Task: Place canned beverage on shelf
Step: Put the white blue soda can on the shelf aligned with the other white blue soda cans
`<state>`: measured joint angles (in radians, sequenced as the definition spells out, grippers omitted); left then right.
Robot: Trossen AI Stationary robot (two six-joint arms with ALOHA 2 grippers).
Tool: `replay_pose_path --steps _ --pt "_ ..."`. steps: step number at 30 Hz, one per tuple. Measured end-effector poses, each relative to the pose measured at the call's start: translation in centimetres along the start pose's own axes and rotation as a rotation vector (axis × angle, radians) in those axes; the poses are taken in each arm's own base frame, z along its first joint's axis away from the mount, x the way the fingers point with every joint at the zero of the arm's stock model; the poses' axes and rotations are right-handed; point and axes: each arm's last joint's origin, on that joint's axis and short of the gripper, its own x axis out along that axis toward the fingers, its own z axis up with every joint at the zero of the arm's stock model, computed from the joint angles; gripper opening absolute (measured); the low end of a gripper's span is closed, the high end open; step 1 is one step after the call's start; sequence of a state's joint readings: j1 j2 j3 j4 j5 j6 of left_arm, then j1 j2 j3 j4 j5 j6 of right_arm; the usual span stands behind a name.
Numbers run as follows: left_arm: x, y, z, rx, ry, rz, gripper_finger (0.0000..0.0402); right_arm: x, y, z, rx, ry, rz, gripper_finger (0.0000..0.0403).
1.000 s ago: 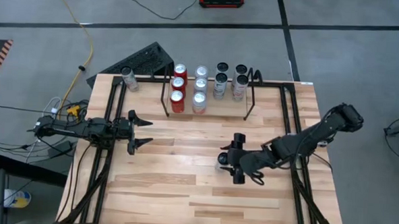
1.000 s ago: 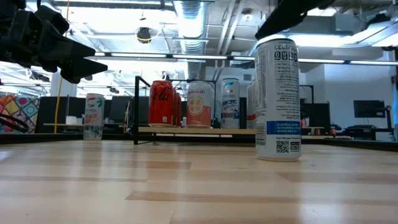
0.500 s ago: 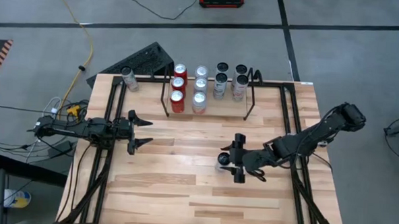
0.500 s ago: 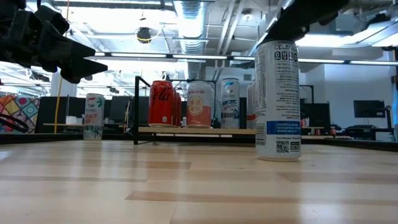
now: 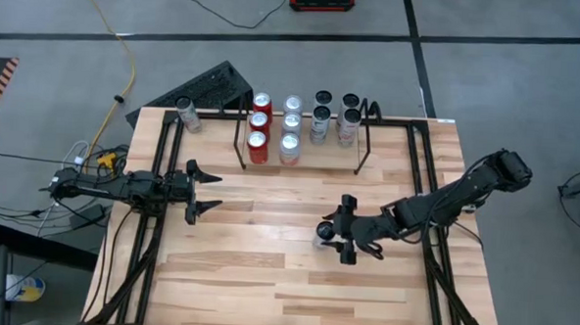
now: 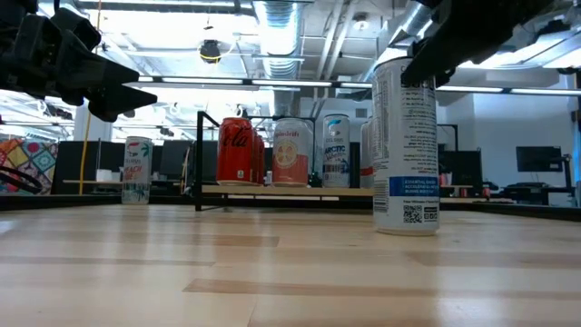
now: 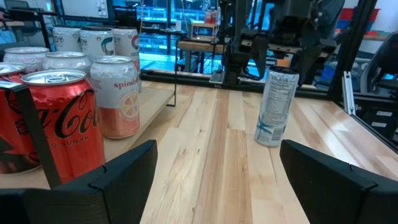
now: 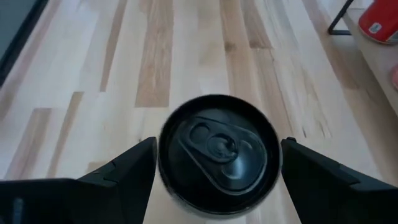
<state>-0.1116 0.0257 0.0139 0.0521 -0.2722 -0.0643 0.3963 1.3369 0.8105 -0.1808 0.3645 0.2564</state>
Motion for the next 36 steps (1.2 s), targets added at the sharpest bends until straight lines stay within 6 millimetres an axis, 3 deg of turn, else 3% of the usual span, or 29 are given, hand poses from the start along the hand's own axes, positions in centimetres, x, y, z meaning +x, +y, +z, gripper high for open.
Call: replay_pose_path --steps 5,16,25,36 --pt "0.0 0.0 0.0 0.000 0.000 0.000 0.0327 0.0 -0.1 0.1 0.017 -0.013 -0.024 0.0301" --pt "0.0 0.0 0.0 0.000 0.000 0.000 0.0327 -0.2 0.3 -0.1 0.152 -0.027 -0.063 0.0219" --pt "0.0 0.0 0.0 0.000 0.000 0.000 0.0327 -1.0 1.1 0.4 0.300 -0.025 -0.097 0.0218" --pt "0.0 0.0 0.0 0.000 0.000 0.000 0.0327 -3.1 1.6 1.7 0.476 -0.151 -0.357 0.0217"
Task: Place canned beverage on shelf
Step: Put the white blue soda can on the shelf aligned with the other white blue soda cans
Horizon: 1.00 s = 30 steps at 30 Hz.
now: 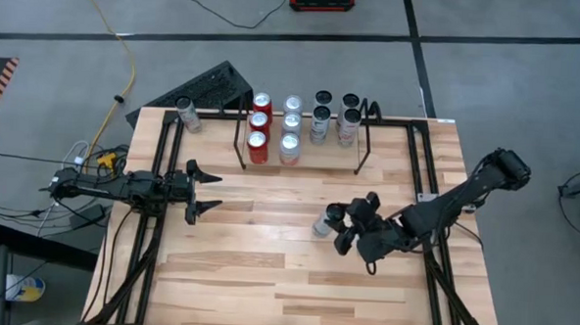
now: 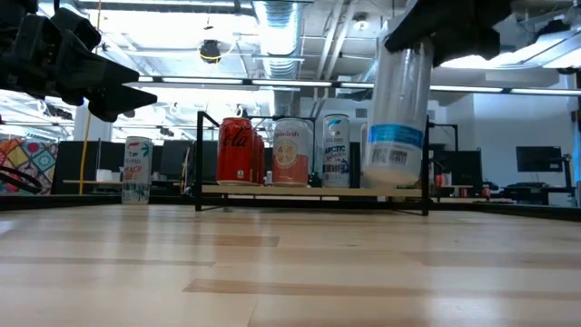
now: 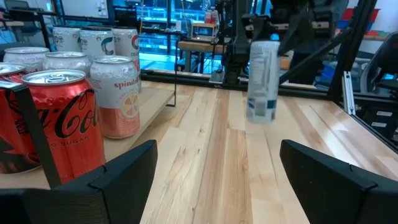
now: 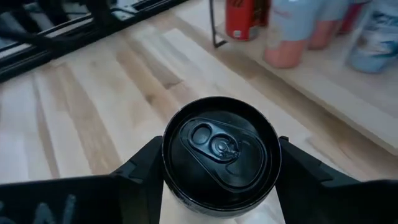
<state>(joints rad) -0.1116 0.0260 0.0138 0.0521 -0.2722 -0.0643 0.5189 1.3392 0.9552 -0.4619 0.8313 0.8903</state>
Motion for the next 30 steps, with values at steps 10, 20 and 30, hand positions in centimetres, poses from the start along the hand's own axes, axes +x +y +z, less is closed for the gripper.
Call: replay_pose_path --steps 10,20,30 --pt "0.0 0.0 0.0 0.000 0.000 0.000 0.0327 0.4 -0.2 2.3 0.083 -0.156 -0.161 0.0217" --pt "0.0 0.0 0.0 0.000 0.000 0.000 0.0327 7.5 -0.9 1.8 0.111 -0.021 -0.327 0.0217" --pt "0.0 0.0 0.0 0.000 0.000 0.000 0.0327 9.5 0.3 4.1 0.086 0.027 -0.401 0.0230"
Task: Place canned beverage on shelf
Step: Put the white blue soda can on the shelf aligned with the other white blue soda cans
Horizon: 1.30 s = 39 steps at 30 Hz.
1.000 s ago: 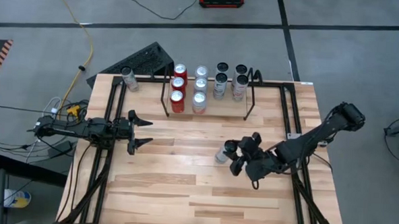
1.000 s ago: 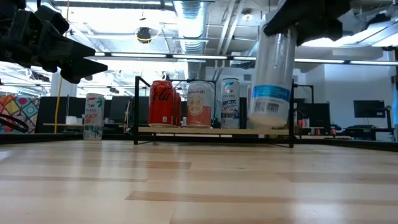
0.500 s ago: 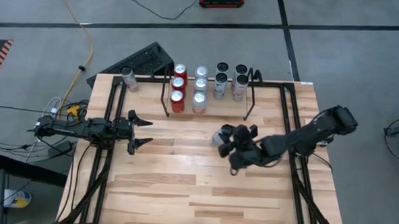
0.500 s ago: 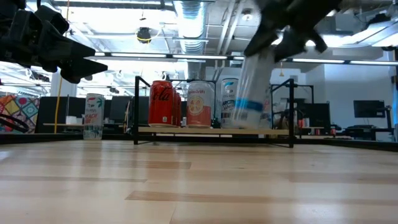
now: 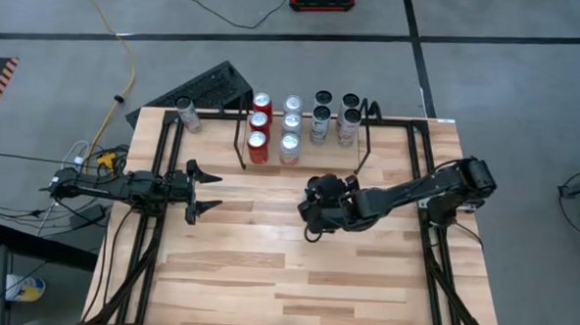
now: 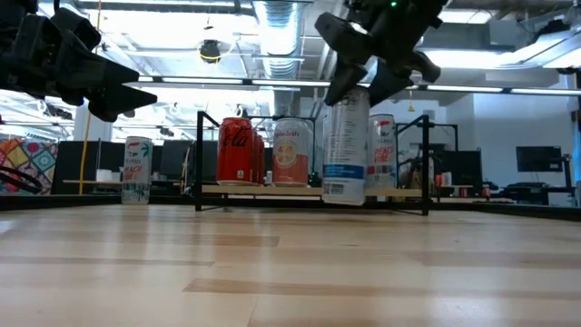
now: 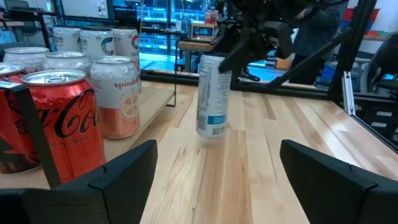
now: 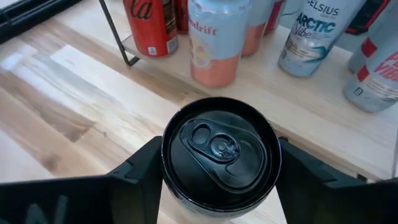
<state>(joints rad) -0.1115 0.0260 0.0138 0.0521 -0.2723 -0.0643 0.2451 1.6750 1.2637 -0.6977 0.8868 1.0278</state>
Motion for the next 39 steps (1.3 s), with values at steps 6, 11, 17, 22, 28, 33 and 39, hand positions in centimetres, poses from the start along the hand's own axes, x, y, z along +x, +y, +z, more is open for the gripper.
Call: replay_pose_path --steps 6,11,17,22,28,33,39 --pt "0.0 0.0 0.0 0.000 0.000 0.000 0.0327 1.1 0.2 0.0 0.025 0.021 -0.001 0.0258" --pt "0.0 0.0 0.0 0.000 0.000 0.000 0.0327 2.1 0.6 0.1 0.058 0.073 0.041 0.0262" --pt "0.0 0.0 0.0 0.000 0.000 0.000 0.0327 3.2 0.8 0.6 0.110 0.100 0.076 0.0264" --pt "0.0 0.0 0.0 0.000 0.000 0.000 0.0327 3.6 0.6 1.0 0.101 0.103 0.083 0.0265" --pt "0.0 0.0 0.0 0.000 0.000 0.000 0.0327 2.5 1.2 0.5 0.082 0.095 0.115 0.0265" --pt "0.0 0.0 0.0 0.000 0.000 0.000 0.0327 2.1 1.4 0.2 0.071 0.086 0.121 0.0266" --pt "0.0 0.0 0.0 0.000 0.000 0.000 0.0327 2.1 1.4 0.3 0.047 0.080 0.118 0.0266"
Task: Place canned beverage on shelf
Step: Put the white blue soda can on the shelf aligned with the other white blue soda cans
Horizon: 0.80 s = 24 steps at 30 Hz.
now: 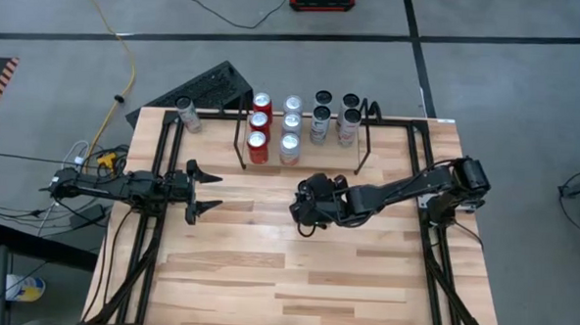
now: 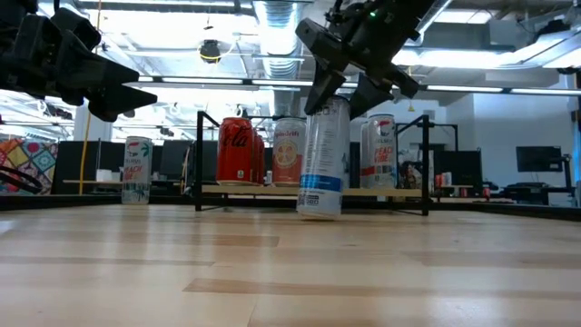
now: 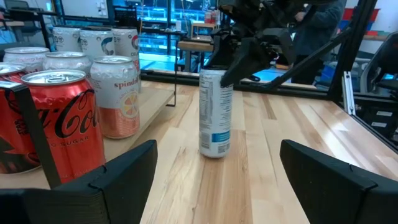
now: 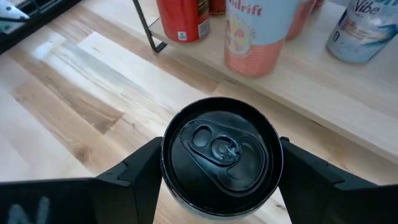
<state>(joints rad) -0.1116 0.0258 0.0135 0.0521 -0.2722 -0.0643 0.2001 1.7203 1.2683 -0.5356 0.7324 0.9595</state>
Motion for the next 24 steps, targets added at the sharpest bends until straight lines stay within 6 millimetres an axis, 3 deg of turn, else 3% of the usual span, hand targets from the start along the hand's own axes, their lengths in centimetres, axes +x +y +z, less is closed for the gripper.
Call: replay_pose_path --steps 13,24 --pt "0.0 0.0 0.0 0.000 0.000 0.000 0.0327 -1.0 0.8 1.4 -0.093 0.016 0.047 0.0266" --pt "0.0 0.0 0.0 0.000 0.000 0.000 0.0327 -1.0 0.9 1.4 -0.216 0.044 0.073 0.0266"
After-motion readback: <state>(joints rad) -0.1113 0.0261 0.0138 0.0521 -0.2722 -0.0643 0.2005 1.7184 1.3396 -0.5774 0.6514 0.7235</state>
